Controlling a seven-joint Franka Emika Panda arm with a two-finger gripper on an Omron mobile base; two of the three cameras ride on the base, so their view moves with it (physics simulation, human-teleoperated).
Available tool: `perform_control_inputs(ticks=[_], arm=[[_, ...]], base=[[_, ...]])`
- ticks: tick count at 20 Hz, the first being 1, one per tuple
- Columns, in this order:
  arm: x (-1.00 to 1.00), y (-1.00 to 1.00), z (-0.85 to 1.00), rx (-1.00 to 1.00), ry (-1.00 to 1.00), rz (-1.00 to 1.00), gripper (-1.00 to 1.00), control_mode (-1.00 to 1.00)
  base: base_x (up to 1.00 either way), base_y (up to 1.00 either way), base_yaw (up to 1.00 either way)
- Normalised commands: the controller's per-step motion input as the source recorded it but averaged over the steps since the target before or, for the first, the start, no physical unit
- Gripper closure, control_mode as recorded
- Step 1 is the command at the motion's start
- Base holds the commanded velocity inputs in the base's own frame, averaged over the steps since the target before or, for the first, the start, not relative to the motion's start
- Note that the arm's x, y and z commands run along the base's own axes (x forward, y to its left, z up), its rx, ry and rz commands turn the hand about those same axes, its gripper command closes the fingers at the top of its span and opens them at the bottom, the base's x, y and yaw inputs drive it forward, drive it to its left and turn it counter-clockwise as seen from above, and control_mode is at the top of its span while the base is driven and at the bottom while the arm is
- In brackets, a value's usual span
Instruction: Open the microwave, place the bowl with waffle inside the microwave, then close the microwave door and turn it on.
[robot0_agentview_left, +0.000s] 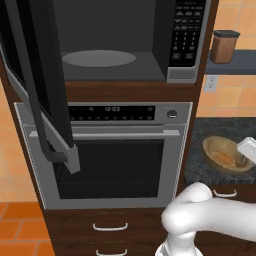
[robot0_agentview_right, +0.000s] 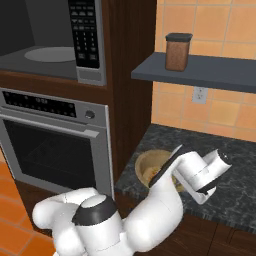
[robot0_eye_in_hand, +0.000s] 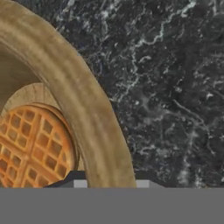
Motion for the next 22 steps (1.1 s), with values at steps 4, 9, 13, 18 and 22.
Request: perform_control_inputs(ticks=[4,9,13,18,22], arm=[[-1.00,0.71,0.22,0.00,0.00,-0.23,1.00,-1.00],[-1.00,0.45,0.33,0.00,-0.08,-0.33,1.00,-1.00],[-0.95,0.22,0.62,0.00,-0.03,-0.33,1.00,-1.00],[-0.76,0.54,0.78,0.00,0.00,-0.33,1.00,-1.00],[-0.81,0.67,0.90,0.00,0.00,-0.34,1.00,-1.00]], base=[[0.00,0.00,0.00],[0.00,0.00,0.00],[0.00,0.00,0.00],[0.00,0.00,0.00],[0.00,0.00,0.00]])
